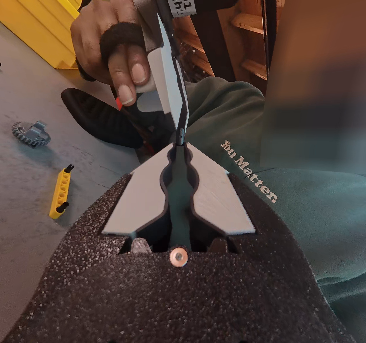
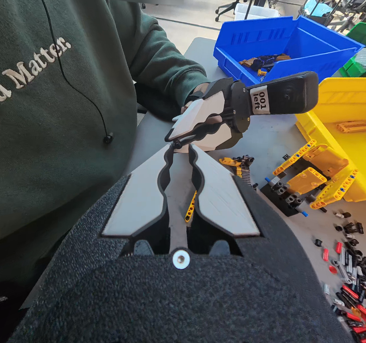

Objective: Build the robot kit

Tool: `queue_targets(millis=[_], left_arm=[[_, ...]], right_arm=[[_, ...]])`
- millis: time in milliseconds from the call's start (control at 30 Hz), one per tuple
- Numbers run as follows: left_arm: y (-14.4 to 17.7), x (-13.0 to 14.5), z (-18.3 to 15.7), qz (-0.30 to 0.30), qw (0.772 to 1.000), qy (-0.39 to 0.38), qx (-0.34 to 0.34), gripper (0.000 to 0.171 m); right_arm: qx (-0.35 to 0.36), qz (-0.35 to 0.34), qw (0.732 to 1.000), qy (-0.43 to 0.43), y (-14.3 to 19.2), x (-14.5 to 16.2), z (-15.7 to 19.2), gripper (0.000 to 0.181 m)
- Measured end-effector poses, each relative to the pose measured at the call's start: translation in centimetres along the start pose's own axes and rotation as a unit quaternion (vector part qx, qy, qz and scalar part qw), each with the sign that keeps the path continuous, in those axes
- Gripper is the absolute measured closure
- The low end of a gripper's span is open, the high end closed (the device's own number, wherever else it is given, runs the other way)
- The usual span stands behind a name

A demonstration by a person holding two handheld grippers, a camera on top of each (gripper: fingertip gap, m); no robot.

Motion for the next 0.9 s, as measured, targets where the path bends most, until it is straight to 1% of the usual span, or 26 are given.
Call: queue_targets(millis=[133,300,433,600,733,833,900], left_arm=[[-0.1,0.1,0.0,0.005,1.000,0.001,0.004,0.165],[-0.3,0.3,-0.2,0.015,1.000,0.000,0.011,0.166],[-0.6,0.5,-0.5,0.026,0.999,-0.003,0.021,0.166],[-1.0,0.8,-0.7,0.042,0.999,-0.003,0.031,0.166],[-1.2,0.9,-0.9,0.047,0.998,-0.006,0.034,0.166],[-1.3,1.0,-0.9,0.050,0.998,-0.009,0.032,0.166],[-1.2,0.9,-0.8,0.048,0.999,-0.018,0.010,0.165]], right_arm=[[-0.020,0.022,0.999,0.016,-0.6,-0.2,0.3,0.174],[-0.027,0.025,0.999,0.024,-0.7,-0.5,0.6,0.169],[-0.031,0.039,0.998,0.047,-0.6,-0.8,1.1,0.174],[-0.036,0.053,0.995,0.074,-0.8,-1.4,1.9,0.172],[-0.037,0.059,0.994,0.085,-0.9,-1.7,2.2,0.173],[-0.039,0.068,0.993,0.086,-0.9,-1.8,2.3,0.174],[-0.038,0.084,0.993,0.072,-0.9,-1.7,2.2,0.174]])
Point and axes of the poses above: each gripper's, where its closed fingertips meet, y back along the fingers, x out of its underside, z = x × y across the jaws, the point moved 8 cm from there along y, back along the fingers, and after that the axes turned 4 degrees about z, right-handed, at the moved point
